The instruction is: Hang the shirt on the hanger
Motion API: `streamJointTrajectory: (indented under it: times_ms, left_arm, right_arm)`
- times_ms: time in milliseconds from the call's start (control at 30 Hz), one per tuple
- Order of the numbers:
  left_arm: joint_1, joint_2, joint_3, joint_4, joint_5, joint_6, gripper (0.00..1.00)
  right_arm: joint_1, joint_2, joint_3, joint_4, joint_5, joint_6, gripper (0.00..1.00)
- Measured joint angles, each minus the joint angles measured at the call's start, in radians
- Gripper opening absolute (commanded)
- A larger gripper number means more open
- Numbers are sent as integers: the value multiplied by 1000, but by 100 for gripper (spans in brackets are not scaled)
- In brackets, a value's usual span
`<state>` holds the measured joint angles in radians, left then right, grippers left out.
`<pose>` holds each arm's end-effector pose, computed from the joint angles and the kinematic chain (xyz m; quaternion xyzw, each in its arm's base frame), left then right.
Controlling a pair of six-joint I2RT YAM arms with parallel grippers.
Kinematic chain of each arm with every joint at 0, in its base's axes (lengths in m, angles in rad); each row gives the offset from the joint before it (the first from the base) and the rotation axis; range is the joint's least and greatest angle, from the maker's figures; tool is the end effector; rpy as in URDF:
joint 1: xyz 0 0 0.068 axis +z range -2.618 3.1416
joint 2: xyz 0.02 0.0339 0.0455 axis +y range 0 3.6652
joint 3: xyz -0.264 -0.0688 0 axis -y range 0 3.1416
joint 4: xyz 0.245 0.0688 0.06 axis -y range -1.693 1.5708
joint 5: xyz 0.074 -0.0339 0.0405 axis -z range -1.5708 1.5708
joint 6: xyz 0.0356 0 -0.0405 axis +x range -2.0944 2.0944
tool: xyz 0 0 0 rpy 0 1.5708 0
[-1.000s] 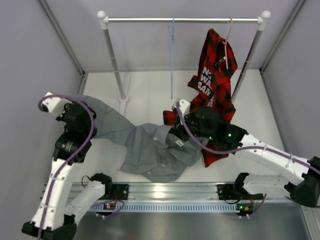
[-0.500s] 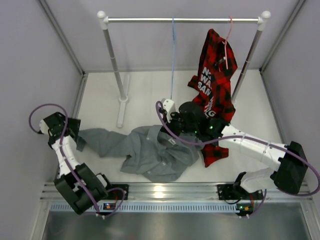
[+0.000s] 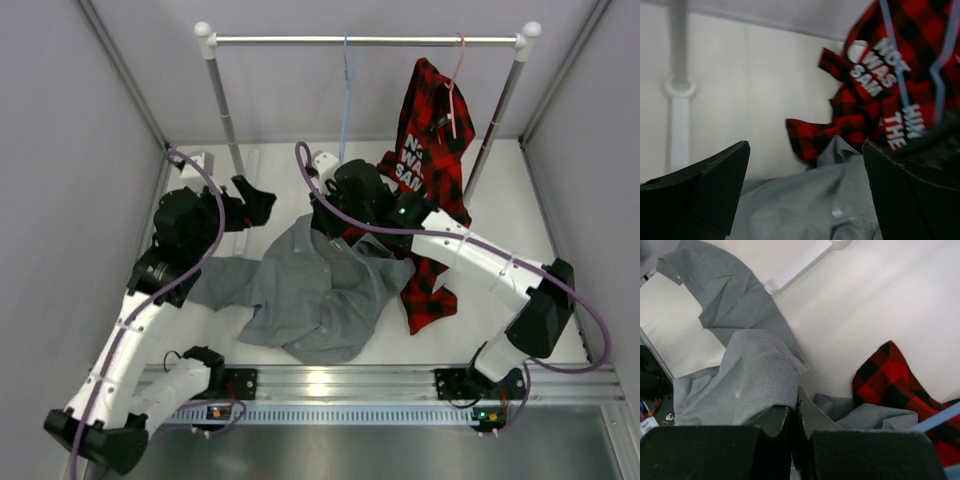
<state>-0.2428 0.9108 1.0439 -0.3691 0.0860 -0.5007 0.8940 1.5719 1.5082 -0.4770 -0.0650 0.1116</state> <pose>0.1929 -0.0509 0.3884 -0.0745 0.7816 -0.2561 0.5639 0.2252 0.2841 0.3654 -0.3465 0.7980 0.2620 0.4178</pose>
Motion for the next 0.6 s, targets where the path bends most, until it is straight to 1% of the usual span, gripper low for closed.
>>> streamJointTrajectory:
  times_ms: [33,67,100,200,267,400,600]
  left_arm:
    - [-86,-21,6,6,-41,33,97]
    - [-142,-34,9,11,-66,57,97]
    - [-223,-48,10,22,-104,90,96]
    - [-379,-62,-8,60,-206,154,93]
    - [-476,-66,-45,93,-272,190,86]
    - [-602,-66,-119,136,-367,246,82]
    - [-728,15,-131,162,-537,295,79]
  right_arm:
    - [0,8,19,-26,2,12,0]
    - [0,14,34,-47,2,24,0]
    - [0,18,41,-63,4,32,0]
    - [0,22,46,-108,5,58,0]
    - [0,22,46,-128,4,68,0]
    - [0,25,53,-149,3,78,0]
    - [-1,39,91,-164,3,92,0]
